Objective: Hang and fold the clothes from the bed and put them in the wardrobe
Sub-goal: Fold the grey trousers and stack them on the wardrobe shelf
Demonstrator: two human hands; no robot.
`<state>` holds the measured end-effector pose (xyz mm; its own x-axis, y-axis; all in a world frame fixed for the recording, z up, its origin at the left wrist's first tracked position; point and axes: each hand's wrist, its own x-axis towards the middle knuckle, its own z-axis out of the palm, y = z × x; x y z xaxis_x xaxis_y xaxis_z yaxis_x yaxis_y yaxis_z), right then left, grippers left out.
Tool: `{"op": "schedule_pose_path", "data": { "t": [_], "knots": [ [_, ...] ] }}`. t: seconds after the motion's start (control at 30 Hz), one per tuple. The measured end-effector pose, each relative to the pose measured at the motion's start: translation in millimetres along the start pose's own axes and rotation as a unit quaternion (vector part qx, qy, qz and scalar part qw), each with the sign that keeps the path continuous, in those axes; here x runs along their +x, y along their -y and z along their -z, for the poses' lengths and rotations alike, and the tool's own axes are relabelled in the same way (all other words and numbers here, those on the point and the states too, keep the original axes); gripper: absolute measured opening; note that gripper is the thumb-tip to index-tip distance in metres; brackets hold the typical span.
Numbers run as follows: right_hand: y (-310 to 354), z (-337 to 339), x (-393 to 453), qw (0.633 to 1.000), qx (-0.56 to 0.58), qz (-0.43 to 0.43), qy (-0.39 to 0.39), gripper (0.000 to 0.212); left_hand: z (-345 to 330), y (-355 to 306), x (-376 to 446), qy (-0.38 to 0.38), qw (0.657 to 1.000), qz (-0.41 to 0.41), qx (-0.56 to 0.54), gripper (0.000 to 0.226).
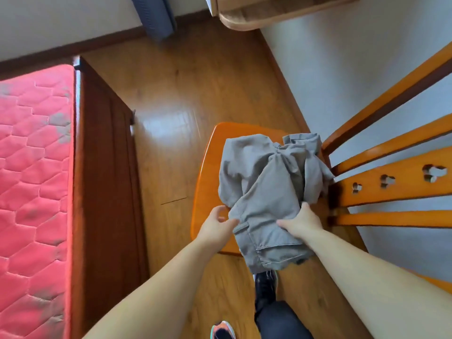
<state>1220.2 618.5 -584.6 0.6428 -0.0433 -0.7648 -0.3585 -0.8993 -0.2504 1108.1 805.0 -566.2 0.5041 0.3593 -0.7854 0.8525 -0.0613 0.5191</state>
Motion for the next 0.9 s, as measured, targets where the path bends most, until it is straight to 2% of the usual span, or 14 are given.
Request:
{"op": "schedule_pose_path", "data": {
  "t": [0.07, 0.1, 0.2, 0.3, 0.37, 0.43, 0.5, 0.6, 0.7, 0.8, 0.87, 0.9],
  "knots": [
    [10, -8, -1, 0.999, 0.031, 0.015, 0.021, 0.053, 2, -4, 2, 0.007, 0.997, 0.039, -0.071, 0.064],
    [17, -12, -5, 0.997, 0.066, 0.031, 0.038, 0.044, 3, -6, 0, 0.021, 0.993, 0.052, -0.107, 0.067],
    [45, -12, -31, 0.971, 0.194, 0.087, 0.112, 0.042, 10, -19, -10, 0.038, 0.976, 0.078, -0.201, 0.076],
    [69, 7, -69, 0.935, 0.264, 0.128, 0.202, 0.046, 36, -29, -26, -0.041, 0.939, 0.119, -0.321, 0.091],
    [83, 24, -97, 0.904, 0.298, 0.152, 0.267, 0.038, 62, -31, -45, -0.013, 0.915, 0.125, -0.382, 0.096],
    [97, 42, -128, 0.874, 0.32, 0.182, 0.317, 0.028, 85, -34, -76, 0.049, 0.91, 0.088, -0.403, 0.085],
    [108, 58, -163, 0.86, 0.324, 0.212, 0.334, 0.026, 107, -39, -107, 0.059, 0.908, 0.026, -0.414, 0.07],
    [117, 77, -217, 0.868, 0.304, 0.246, 0.308, 0.028, 141, -56, -161, -0.006, 0.909, -0.06, -0.413, 0.052],
    [116, 92, -279, 0.897, 0.262, 0.27, 0.232, 0.04, 173, -75, -230, -0.054, 0.917, -0.146, -0.367, 0.043],
    [113, 115, -347, 0.928, 0.154, 0.326, 0.096, 0.082, 199, -94, -311, -0.074, 0.929, -0.236, -0.274, 0.034],
    [115, 136, -393, 0.902, 0.07, 0.425, -0.017, 0.112, 213, -102, -366, -0.069, 0.935, -0.284, -0.2, 0.029],
    [118, 147, -417, 0.877, 0.054, 0.476, -0.041, 0.12, 219, -104, -392, -0.065, 0.934, -0.302, -0.179, 0.026]
  ]
}}
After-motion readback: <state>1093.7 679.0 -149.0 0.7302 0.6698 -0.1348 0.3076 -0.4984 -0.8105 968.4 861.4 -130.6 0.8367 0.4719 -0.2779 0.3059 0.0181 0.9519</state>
